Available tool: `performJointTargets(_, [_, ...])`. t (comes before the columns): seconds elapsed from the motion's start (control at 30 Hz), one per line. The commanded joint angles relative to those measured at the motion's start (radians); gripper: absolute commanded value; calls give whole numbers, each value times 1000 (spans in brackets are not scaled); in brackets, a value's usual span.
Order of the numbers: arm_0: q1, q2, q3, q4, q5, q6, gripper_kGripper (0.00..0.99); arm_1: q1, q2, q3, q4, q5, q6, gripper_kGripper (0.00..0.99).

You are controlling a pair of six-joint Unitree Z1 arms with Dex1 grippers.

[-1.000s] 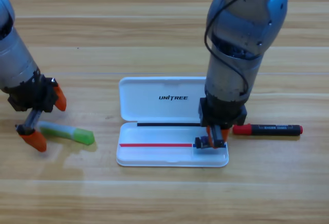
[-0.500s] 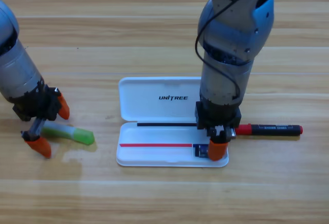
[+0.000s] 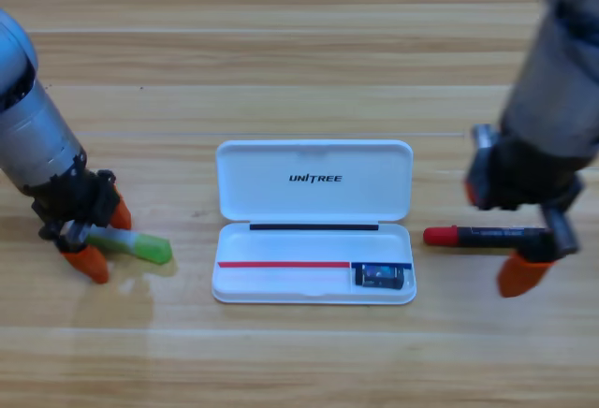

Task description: Clean up eraser and pencils

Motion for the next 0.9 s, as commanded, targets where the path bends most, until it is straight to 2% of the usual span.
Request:
performJointTargets(0.03, [6,72,19,-8,-31,77,133,-189,86,51,-46,-52,-96,979])
performJointTargets(0.07, [8,68,19,-8,-33,87,2,-206,112,51,-72,-57,-105,977])
performJointTargets(0.23, [10,30,21,0,-18,72,0,-243,227,28,-159,-61,-149,946])
performJointTargets(0.43, [5,-40,-13,68,2,6,0,-245,296,1,-171,-15,-180,900])
performJointTargets(0.63, [-35,-54,-212,285,2,-94,0,-245,338,-31,-178,-4,-197,802])
performJointTargets(0.7, [-69,-42,-289,350,-4,-135,0,-245,348,-35,-178,-4,-208,598])
performJointTargets(0.8, [-113,9,-398,433,-36,-184,0,-245,356,-32,-178,5,-223,202])
performJointTargets(0.9, [-147,82,-493,500,-94,-219,0,-245,361,-29,-178,9,-229,0])
